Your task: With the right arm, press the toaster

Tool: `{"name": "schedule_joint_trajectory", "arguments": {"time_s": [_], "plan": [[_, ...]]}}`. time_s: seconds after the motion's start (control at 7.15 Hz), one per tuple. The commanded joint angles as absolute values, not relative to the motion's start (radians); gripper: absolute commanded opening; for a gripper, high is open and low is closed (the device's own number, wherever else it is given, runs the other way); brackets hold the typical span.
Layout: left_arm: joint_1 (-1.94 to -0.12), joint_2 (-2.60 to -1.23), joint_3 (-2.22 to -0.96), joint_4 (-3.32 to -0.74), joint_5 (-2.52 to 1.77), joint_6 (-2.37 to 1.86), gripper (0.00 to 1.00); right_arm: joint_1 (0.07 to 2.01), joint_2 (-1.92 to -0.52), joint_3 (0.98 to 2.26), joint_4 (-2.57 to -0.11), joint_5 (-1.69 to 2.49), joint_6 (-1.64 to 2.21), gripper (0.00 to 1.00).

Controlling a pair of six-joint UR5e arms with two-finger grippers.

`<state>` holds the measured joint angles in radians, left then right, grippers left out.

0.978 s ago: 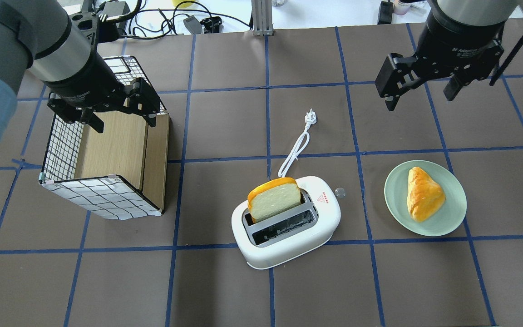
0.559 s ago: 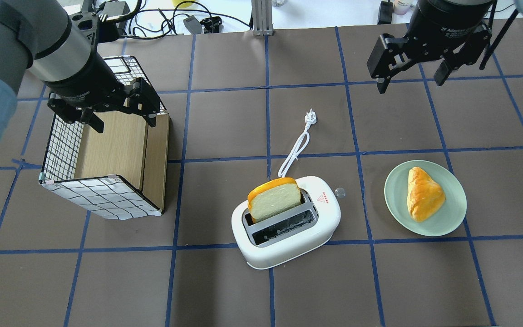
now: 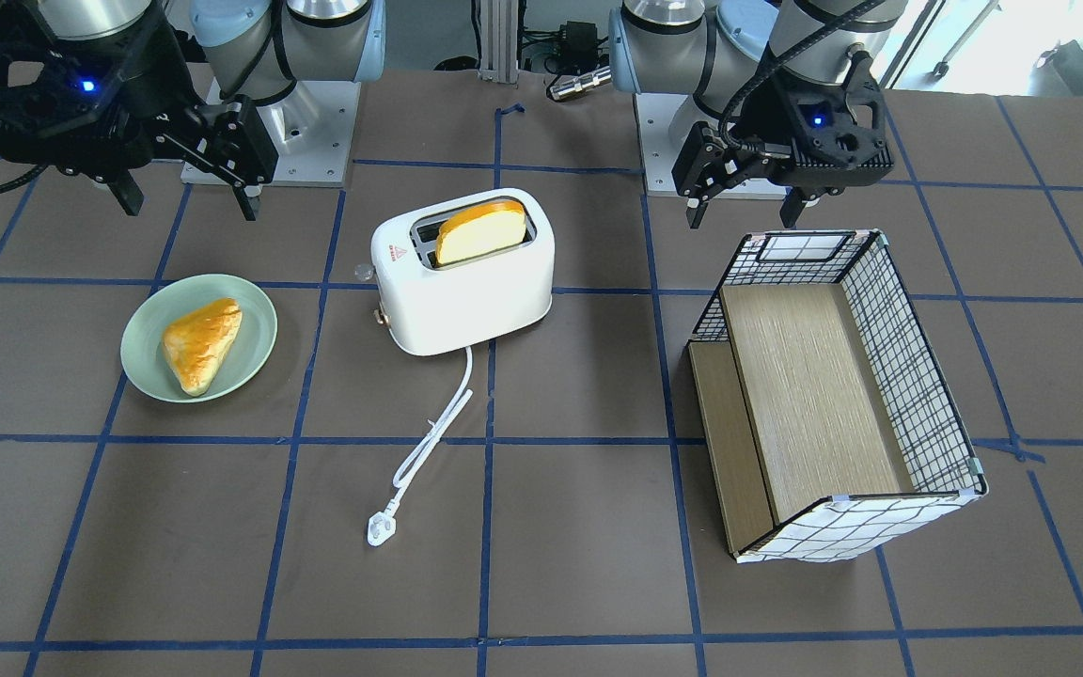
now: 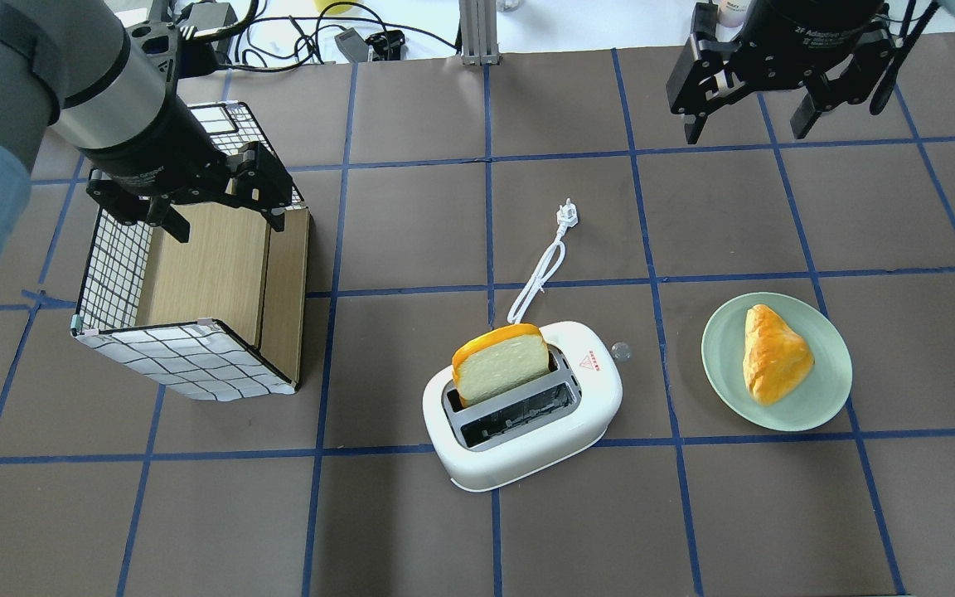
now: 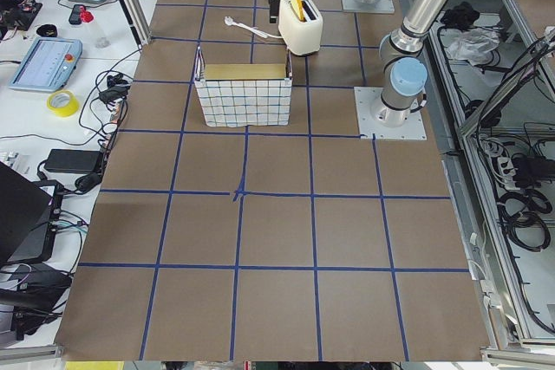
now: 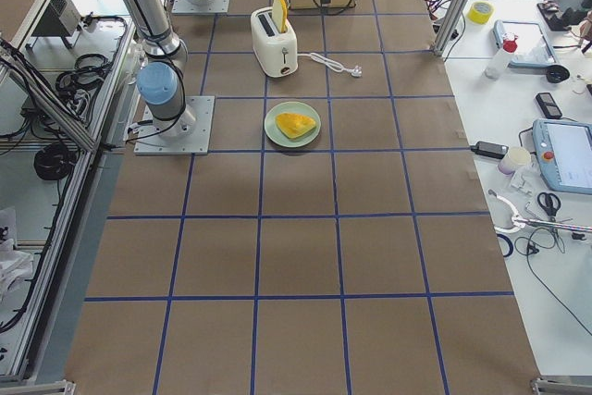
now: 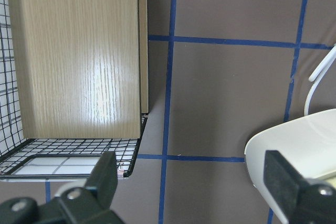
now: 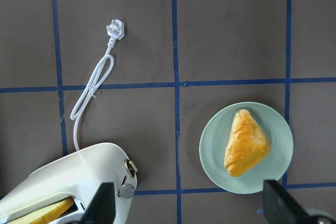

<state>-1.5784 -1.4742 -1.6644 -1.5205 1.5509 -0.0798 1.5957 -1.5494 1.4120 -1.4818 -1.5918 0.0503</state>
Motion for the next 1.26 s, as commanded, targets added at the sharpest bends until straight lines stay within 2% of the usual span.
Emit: {"name": "schedule_joint_trajectory", "arguments": {"time_s": [0.0, 0.28, 0.42, 0.56, 1.12], "plan": [[-1.578, -1.474, -1.664, -1.522, 1.552, -0.08, 1.0, 1.597, -1.549, 1.422, -1.486, -1.591, 0.063, 1.0], [-1.578, -1.474, -1.664, -1.52, 1.551, -0.08, 1.0, 1.595, -1.56, 1.478, -1.586, -1.591, 0.061, 0.96], [-1.578, -1.474, -1.664, -1.52, 1.552, -0.08, 1.0, 1.594, -1.572, 1.527, -1.682, -1.592, 0.057, 0.97], [-1.578, -1.474, -1.664, -1.522, 1.552, -0.08, 1.0, 1.588, -1.575, 1.528, -1.683, -1.606, 0.055, 1.0], [-1.578, -1.474, -1.664, -1.52, 1.552, -0.08, 1.0, 1.588, -1.578, 1.522, -1.637, -1.652, 0.052, 1.0]]}}
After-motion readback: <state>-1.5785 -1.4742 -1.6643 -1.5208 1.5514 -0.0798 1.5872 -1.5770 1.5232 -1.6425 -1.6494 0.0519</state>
